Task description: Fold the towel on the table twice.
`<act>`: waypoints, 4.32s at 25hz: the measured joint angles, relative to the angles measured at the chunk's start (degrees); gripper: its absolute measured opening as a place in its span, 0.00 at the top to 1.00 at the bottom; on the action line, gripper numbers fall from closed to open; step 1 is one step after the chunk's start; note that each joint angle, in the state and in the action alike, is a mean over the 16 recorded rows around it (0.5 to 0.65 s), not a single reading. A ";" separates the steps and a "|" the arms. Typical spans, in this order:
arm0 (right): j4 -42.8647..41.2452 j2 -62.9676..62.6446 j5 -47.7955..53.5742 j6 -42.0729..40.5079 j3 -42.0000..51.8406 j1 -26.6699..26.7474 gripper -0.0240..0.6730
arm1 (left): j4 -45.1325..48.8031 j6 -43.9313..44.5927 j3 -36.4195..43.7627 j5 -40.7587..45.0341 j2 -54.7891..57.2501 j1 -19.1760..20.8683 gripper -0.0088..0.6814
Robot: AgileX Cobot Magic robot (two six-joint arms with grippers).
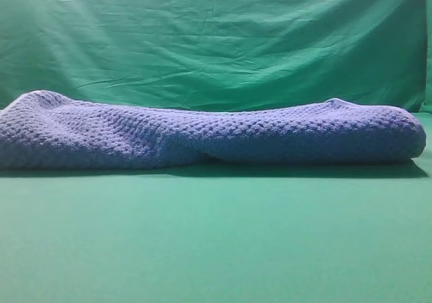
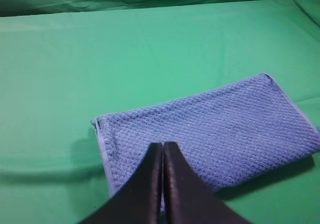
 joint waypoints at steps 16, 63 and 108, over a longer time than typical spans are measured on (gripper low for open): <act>-3.81 -26.69 -8.09 0.27 24.48 0.00 0.97 | 3.79 -4.73 26.43 -1.73 -37.51 0.00 0.99; -8.10 -39.28 -16.90 -1.22 52.95 0.00 0.97 | 17.71 -14.25 57.57 -20.89 -54.00 0.00 0.99; -13.00 -50.64 -22.83 -2.25 61.33 -2.31 0.97 | 16.79 -14.31 60.81 -23.62 -54.93 7.74 0.99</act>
